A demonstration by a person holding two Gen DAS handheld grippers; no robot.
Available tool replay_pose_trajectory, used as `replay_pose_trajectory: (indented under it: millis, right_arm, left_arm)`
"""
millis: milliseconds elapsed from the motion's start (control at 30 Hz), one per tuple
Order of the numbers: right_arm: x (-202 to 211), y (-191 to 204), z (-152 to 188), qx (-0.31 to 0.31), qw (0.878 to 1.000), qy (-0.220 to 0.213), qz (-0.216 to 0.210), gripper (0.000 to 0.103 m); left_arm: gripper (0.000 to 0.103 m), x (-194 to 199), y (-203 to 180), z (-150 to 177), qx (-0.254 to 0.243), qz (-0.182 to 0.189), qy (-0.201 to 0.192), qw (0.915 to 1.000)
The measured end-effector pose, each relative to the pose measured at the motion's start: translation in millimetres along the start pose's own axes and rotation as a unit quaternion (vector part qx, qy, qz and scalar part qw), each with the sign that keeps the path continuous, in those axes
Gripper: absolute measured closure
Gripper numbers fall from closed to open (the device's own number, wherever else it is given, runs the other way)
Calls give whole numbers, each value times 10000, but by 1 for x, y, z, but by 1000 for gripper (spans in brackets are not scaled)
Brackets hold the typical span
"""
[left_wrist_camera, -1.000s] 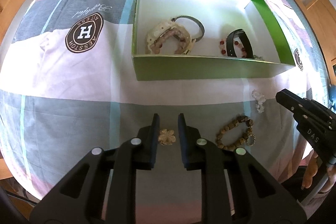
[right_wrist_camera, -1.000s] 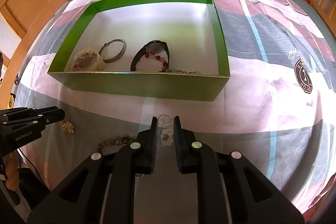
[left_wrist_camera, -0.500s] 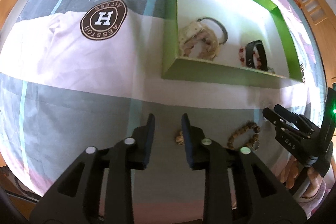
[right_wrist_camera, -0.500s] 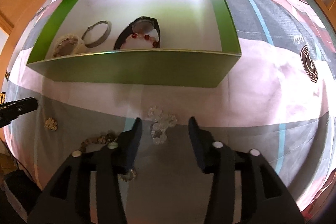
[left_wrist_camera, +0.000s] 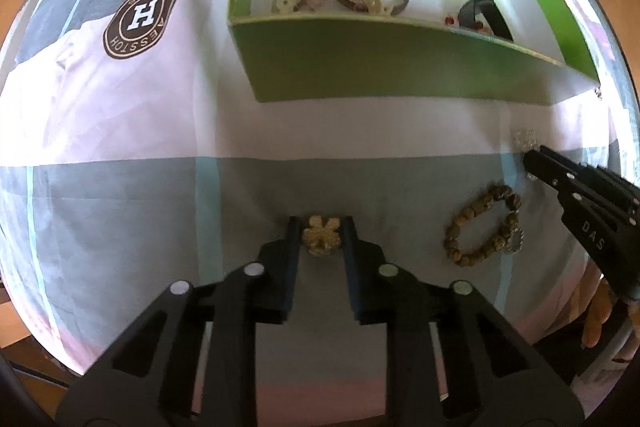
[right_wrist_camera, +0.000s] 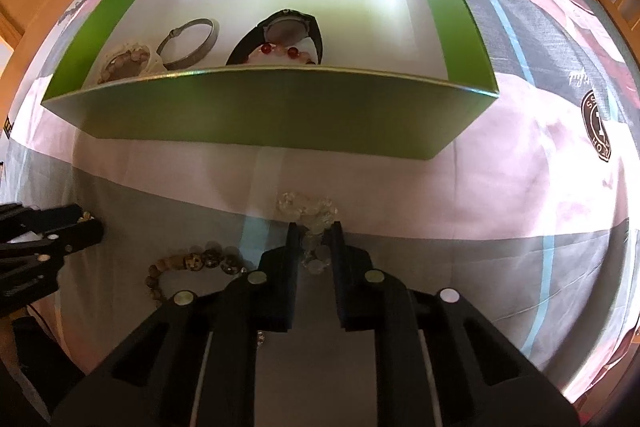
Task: Organize jewelry
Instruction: 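Close the left tool on the gold brooch while the right tool closes on the crystal bracelet, then carry the brooch and crystal bracelet into the box and open both tools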
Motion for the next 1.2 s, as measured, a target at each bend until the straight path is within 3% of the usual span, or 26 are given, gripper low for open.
replay_pose_trajectory:
  millis: [100,267,633,767,800,833,867,1000,1067,1200]
  right_arm:
    - [5,0,-2,-16,9999,-69,-99,96]
    - [21,-9,-9,-116,9992,-283,-239,96]
    - [24,-21,-17,-236,9990,-324,-218,96]
    - [35,-22,-26,-394,9968,-631,-277,96]
    - [35,-26,-28,-402,9969,-661,-172,90]
    - [32,-30,-28,-425,9972,-619,-51,72]
    - [25,-36,-25,-511,9974,-496,68,63]
    - [-2,-46,-16,-720,9972,-1,225,60]
    - [-5,-47,-15,-681,9971,-34,323,61]
    - [-3,-29,-16,-231,9992,-53,326,96]
  left_arm:
    - [82,12,2,-6,70,50,-259,9996]
    - [82,28,-6,-17,129,287,-569,9979]
    - [82,32,1,-23,160,268,-535,9981]
    - [82,28,-4,-24,138,247,-512,9983]
    - [82,28,-5,-24,124,246,-511,9983]
    - [82,29,-5,-23,113,245,-514,9983]
    - [82,29,-5,-23,99,248,-517,9983]
    - [82,28,-7,-23,72,238,-520,9983]
    - [82,28,-9,-23,51,244,-535,9983]
    - [82,34,-12,-25,-9,274,-670,9974]
Point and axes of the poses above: each gripper's, at about its wrist camera, not at the fingertips, and x roughly against the way its jaws point, y to its left, z to its underside, the point moved 9 cm from there along -x, roughly the way its jaws point, and after that the axes turned 5 degrees about -y, right-handed, at the moved point
